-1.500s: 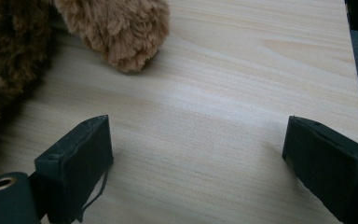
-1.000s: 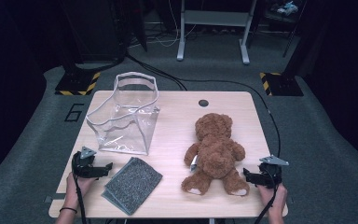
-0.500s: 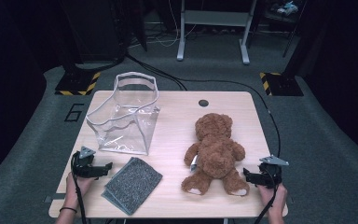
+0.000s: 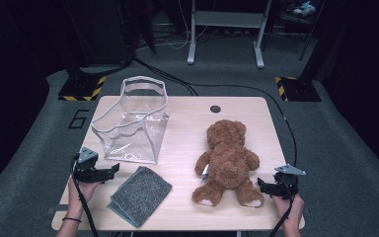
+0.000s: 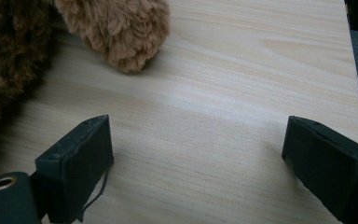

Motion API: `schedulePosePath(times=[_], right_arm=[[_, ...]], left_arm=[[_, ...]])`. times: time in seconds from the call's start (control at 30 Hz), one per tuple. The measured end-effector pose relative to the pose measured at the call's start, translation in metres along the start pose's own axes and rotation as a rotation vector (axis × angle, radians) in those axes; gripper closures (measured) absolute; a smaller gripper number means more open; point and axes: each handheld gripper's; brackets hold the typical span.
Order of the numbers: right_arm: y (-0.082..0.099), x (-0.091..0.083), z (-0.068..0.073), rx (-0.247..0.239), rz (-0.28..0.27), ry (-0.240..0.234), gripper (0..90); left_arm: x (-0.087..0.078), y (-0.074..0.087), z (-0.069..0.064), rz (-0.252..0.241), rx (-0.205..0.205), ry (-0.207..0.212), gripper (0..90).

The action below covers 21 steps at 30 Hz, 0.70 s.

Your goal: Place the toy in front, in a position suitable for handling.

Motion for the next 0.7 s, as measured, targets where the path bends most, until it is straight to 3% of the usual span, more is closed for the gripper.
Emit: schedulePosePath(times=[0.37, 0.5, 0.7], right_arm=[[0.000, 0.000, 0.000, 0.000, 0.000, 0.000, 8.0], [0.000, 0.000, 0.000, 0.000, 0.000, 0.000, 8.0], [0.000, 0.000, 0.000, 0.000, 0.000, 0.000, 8.0]], left_arm=[[-0.018, -0.039, 0.018, -0.022, 0.027, -0.015, 5.0], [-0.024, -0.054, 0.026, -0.037, 0.003, -0.003, 5.1], [-0.034, -0.072, 0.032, -0.054, 0.001, -0.003, 5.6]])
Point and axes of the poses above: each handheld gripper's, and its own axes: x roughly forward along the jaws, y roughly out of its underside, z roughly to its left, and after that the axes turned 12 degrees about -y, right-handed
